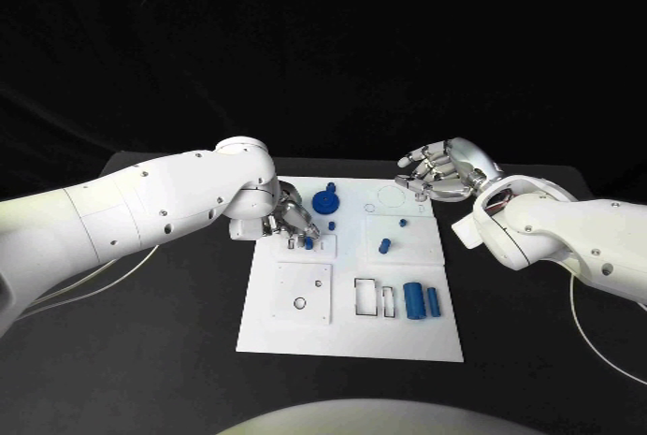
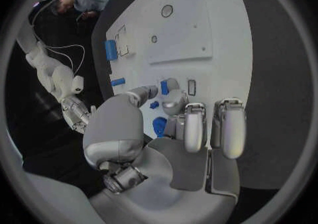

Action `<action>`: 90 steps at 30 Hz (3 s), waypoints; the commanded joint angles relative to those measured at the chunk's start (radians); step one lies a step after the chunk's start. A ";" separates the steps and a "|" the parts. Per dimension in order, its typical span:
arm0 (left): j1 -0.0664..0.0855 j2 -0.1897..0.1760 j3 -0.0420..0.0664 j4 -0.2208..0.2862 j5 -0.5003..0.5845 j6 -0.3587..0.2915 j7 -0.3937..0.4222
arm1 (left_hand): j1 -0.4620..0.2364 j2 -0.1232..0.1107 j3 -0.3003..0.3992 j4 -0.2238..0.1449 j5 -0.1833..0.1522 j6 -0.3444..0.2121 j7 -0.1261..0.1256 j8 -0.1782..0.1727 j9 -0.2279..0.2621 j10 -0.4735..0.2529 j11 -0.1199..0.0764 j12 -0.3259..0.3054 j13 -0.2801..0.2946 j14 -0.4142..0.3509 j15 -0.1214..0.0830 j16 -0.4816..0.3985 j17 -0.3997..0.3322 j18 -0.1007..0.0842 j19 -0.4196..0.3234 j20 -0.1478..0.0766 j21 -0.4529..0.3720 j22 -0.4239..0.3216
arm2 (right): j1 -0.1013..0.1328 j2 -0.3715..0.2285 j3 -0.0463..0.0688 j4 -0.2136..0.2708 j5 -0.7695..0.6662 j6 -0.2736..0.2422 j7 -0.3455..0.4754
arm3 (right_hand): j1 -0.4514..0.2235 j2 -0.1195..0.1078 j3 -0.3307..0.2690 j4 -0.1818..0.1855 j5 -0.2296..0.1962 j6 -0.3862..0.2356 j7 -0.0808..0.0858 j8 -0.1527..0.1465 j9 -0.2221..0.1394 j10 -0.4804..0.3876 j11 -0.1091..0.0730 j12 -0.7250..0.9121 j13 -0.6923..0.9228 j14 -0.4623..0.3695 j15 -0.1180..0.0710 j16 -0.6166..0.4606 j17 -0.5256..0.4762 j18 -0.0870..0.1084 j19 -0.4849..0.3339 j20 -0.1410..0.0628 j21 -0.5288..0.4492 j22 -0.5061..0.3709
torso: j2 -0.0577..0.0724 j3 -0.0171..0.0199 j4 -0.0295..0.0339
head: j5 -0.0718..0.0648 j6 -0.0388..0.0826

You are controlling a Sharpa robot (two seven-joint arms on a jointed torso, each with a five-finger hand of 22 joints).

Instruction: Assemble the parts on the task board

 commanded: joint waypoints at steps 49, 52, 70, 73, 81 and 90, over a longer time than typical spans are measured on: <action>0.056 -0.124 0.059 0.046 -0.155 -0.238 0.080 | 0.166 0.020 -0.158 0.085 -0.223 -0.063 0.069 -0.306 -0.314 -0.095 0.062 -0.204 -0.234 0.100 0.043 -0.011 0.239 0.000 0.037 0.044 -0.045 0.191 | -0.013 0.004 0.000 -0.025 -0.011 0.011 0.011 | -0.012 0.001 -0.004 -0.004 0.001 -0.005 0.004 0.003 0.000 -0.004 0.002 -0.006 -0.005 0.003 0.009 -0.012 0.005 0.003 0.005 0.002 -0.009 -0.005 | 0.000 -0.0029 0.0026 | 0.020 0.043; 0.053 -0.108 0.055 0.019 -0.175 -0.236 0.089 | 0.172 0.018 -0.161 0.083 -0.220 -0.058 0.067 -0.303 -0.316 -0.093 0.060 -0.200 -0.230 0.101 0.042 -0.011 0.240 0.000 0.037 0.043 -0.045 0.191 | -0.013 0.004 0.000 -0.025 -0.011 0.011 0.011 | -0.012 0.001 -0.004 -0.004 0.001 -0.005 0.004 0.003 0.000 -0.004 0.002 -0.006 -0.005 0.003 0.009 -0.012 0.005 0.003 0.005 0.002 -0.009 -0.005 | 0.001 -0.0032 0.0019 | 0.020 0.042; 0.026 -0.033 0.039 -0.100 -0.195 -0.135 0.104 | 0.248 0.025 -0.174 0.083 -0.221 -0.014 0.060 -0.289 -0.342 -0.091 0.056 -0.195 -0.233 0.101 0.039 -0.010 0.240 0.000 0.037 0.040 -0.048 0.192 | -0.013 0.003 0.000 -0.018 -0.011 0.010 0.011 | -0.012 0.001 -0.004 -0.004 0.001 -0.005 0.004 0.003 0.000 -0.004 0.002 -0.006 -0.005 0.003 0.009 -0.012 0.005 0.003 0.005 0.002 -0.009 -0.005 | 0.006 -0.0059 0.0008 | 0.023 0.035; 0.025 -0.030 0.039 -0.107 -0.193 -0.123 0.102 | 0.247 0.028 -0.177 0.083 -0.214 0.008 0.055 -0.280 -0.341 -0.087 0.054 -0.191 -0.229 0.101 0.037 -0.009 0.242 0.000 0.038 0.039 -0.047 0.193 | -0.013 0.003 0.000 -0.018 -0.011 0.010 0.010 | -0.012 0.001 -0.004 -0.004 0.001 -0.005 0.004 0.003 0.000 -0.004 0.002 -0.006 -0.005 0.003 0.009 -0.012 0.005 0.003 0.005 0.002 -0.009 -0.005 | 0.004 -0.0057 0.0019 | 0.022 0.033; 0.024 -0.026 0.039 -0.111 -0.170 -0.111 0.102 | 0.240 0.033 -0.184 0.084 -0.212 0.038 0.047 -0.265 -0.335 -0.077 0.048 -0.181 -0.222 0.102 0.033 -0.007 0.245 -0.001 0.040 0.035 -0.045 0.195 | -0.013 0.005 0.000 -0.018 -0.011 0.011 0.011 | -0.012 0.002 -0.004 -0.005 0.003 -0.006 0.004 0.004 0.000 -0.003 0.002 -0.007 -0.007 0.004 0.008 -0.015 0.008 0.004 0.006 0.002 -0.011 -0.007 | 0.002 -0.0054 0.0026 | 0.022 0.030; 0.023 -0.023 0.039 -0.110 -0.152 -0.107 0.102 | 0.230 0.039 -0.193 0.084 -0.219 0.065 0.038 -0.253 -0.326 -0.068 0.042 -0.175 -0.219 0.103 0.028 -0.003 0.252 -0.002 0.044 0.031 -0.040 0.200 | -0.013 0.007 0.000 -0.020 -0.011 0.012 0.010 | -0.012 0.002 -0.004 -0.005 0.003 -0.006 0.004 0.004 0.000 -0.003 0.002 -0.007 -0.007 0.004 0.008 -0.015 0.008 0.004 0.006 0.002 -0.011 -0.007 | 0.002 -0.0049 0.0024 | 0.022 0.028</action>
